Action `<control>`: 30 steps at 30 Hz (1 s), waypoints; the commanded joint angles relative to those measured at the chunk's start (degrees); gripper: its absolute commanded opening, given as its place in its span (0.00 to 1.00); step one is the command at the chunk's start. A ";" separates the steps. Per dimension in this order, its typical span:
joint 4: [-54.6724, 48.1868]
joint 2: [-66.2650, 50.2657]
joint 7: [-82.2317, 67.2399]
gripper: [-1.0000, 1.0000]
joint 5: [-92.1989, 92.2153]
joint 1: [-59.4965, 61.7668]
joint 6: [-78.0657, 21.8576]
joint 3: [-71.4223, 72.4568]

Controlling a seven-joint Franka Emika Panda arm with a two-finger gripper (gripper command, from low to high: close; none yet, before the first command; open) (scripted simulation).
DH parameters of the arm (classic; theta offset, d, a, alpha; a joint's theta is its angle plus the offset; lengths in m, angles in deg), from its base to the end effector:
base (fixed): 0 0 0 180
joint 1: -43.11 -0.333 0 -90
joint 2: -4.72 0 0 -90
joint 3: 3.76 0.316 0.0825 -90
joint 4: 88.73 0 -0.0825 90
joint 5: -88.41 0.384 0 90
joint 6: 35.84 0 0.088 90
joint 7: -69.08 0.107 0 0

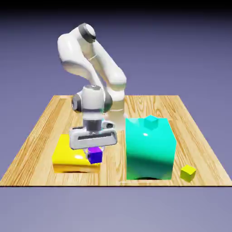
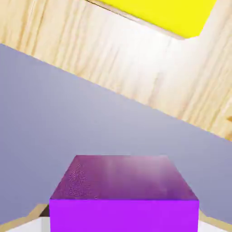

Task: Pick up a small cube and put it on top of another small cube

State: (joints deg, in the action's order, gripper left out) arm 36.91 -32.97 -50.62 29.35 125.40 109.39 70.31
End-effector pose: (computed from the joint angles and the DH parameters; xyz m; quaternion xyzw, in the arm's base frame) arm 0.5567 -0.0911 0.3111 0.2627 0.9488 0.0492 0.1687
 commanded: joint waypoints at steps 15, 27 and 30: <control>-9.63 7.10 37.27 0.00 13.73 -29.61 -5.14 -9.59; -13.26 9.65 67.10 0.00 23.12 -54.53 -8.91 -22.92; -14.16 10.29 74.56 0.00 25.47 -60.76 -9.86 -26.25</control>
State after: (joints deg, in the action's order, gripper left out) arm 22.75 -22.68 23.93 54.82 64.64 99.46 44.07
